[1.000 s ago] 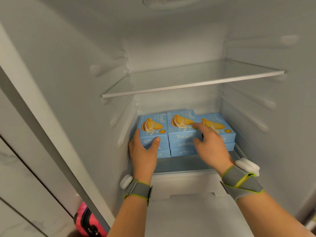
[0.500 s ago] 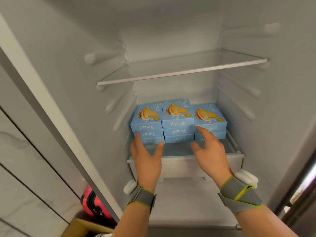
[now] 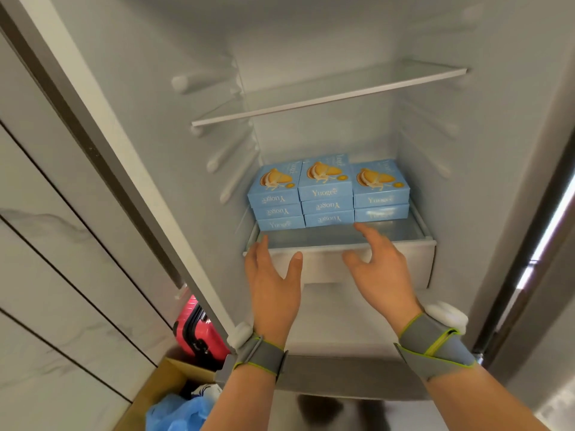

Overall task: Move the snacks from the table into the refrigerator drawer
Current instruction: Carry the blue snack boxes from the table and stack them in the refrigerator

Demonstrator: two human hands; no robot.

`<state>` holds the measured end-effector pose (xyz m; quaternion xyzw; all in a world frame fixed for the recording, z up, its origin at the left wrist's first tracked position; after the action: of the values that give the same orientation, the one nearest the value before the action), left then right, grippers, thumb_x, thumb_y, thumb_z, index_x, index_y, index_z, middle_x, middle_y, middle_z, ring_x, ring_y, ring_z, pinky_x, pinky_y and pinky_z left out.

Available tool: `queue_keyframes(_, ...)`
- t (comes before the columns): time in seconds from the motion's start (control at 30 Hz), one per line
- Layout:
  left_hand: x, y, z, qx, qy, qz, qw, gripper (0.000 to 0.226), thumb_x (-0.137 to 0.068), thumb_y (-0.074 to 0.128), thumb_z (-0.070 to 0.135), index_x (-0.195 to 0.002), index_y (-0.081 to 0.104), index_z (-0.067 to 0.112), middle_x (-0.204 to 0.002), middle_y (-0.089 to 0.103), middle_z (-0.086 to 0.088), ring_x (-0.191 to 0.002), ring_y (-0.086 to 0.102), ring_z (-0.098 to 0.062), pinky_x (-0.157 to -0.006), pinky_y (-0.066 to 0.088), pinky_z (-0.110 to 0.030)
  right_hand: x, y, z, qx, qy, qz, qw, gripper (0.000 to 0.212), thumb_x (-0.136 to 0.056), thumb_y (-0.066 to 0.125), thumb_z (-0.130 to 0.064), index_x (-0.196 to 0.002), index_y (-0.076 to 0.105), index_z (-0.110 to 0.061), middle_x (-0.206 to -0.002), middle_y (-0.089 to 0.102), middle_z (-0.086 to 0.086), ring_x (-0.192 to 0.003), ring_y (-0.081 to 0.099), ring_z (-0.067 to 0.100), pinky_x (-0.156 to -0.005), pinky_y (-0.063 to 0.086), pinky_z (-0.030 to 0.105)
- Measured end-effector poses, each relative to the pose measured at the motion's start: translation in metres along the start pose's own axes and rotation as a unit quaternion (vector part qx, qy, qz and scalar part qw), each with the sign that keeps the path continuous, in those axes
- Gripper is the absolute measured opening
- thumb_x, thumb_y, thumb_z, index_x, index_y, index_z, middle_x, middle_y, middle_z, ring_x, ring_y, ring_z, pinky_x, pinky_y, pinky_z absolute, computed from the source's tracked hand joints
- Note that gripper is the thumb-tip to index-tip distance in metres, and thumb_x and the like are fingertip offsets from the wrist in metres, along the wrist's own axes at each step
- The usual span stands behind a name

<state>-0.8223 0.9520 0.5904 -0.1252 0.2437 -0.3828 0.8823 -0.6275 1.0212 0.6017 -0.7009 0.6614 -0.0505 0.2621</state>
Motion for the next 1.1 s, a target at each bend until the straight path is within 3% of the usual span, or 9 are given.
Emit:
queue_keyframes(0.27,0.017,-0.016,-0.007,0.015,0.013,-0.042,0.999,0.07,-0.099,0.064,0.045,-0.159,0.034,0.025,-0.162,0.029,0.0,-0.152,0.027,-0.016,-0.117,0.022,-0.024,0.039,-0.001,-0.016,0.022,0.023,0.024,0.999,0.058,-0.097,0.064,-0.027,-0.152,0.048,-0.027,-0.151,0.054,0.001,-0.142,0.044,0.023,-0.113,0.035,0.033)
queue_keyframes(0.5,0.05,-0.063,-0.04,0.053,0.016,-0.081,0.995,0.064,-0.098,0.063,0.049,-0.155,0.039,0.029,-0.153,0.037,0.004,-0.144,0.038,-0.017,-0.121,0.036,-0.042,0.111,0.026,-0.035,0.061,0.051,0.039,0.996,0.056,-0.095,0.065,-0.026,-0.15,0.051,-0.027,-0.149,0.055,0.001,-0.139,0.048,0.022,-0.108,0.035,0.029)
queue_keyframes(0.73,0.127,-0.091,-0.086,0.053,-0.004,-0.168,0.984,0.06,-0.1,0.06,0.048,-0.153,0.041,0.029,-0.154,0.038,0.008,-0.147,0.033,-0.011,-0.119,0.031,-0.029,0.211,0.055,-0.029,0.114,0.118,0.02,0.986,0.057,-0.095,0.067,-0.026,-0.149,0.051,-0.026,-0.147,0.057,0.004,-0.138,0.05,0.024,-0.108,0.037,0.031)
queue_keyframes(0.9,0.16,-0.103,-0.075,0.066,0.009,-0.213,0.975,0.059,-0.101,0.061,0.044,-0.154,0.043,0.024,-0.154,0.04,0.005,-0.147,0.034,-0.012,-0.122,0.03,-0.03,0.257,0.031,-0.037,0.129,0.159,0.069,0.976,0.057,-0.094,0.065,-0.027,-0.149,0.05,-0.03,-0.141,0.059,0.006,-0.136,0.05,0.025,-0.098,0.035,0.027)
queue_keyframes(1.1,0.199,-0.088,-0.029,0.104,0.053,-0.258,0.959,0.058,-0.1,0.062,0.044,-0.152,0.045,0.023,-0.148,0.043,0.006,-0.144,0.038,-0.013,-0.119,0.033,-0.031,0.309,-0.025,-0.045,0.153,0.174,0.13,0.964,0.056,-0.095,0.063,-0.031,-0.149,0.049,-0.031,-0.141,0.059,0.004,-0.13,0.053,0.027,-0.102,0.043,0.033)
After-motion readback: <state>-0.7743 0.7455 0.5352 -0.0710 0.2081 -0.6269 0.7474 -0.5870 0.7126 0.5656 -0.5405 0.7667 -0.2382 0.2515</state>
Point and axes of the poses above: each hand's wrist, its own x-axis away from the middle knuckle, its own y-axis out of the palm, z = x × y, the point moved 5 cm from there along -x, towards the middle knuckle
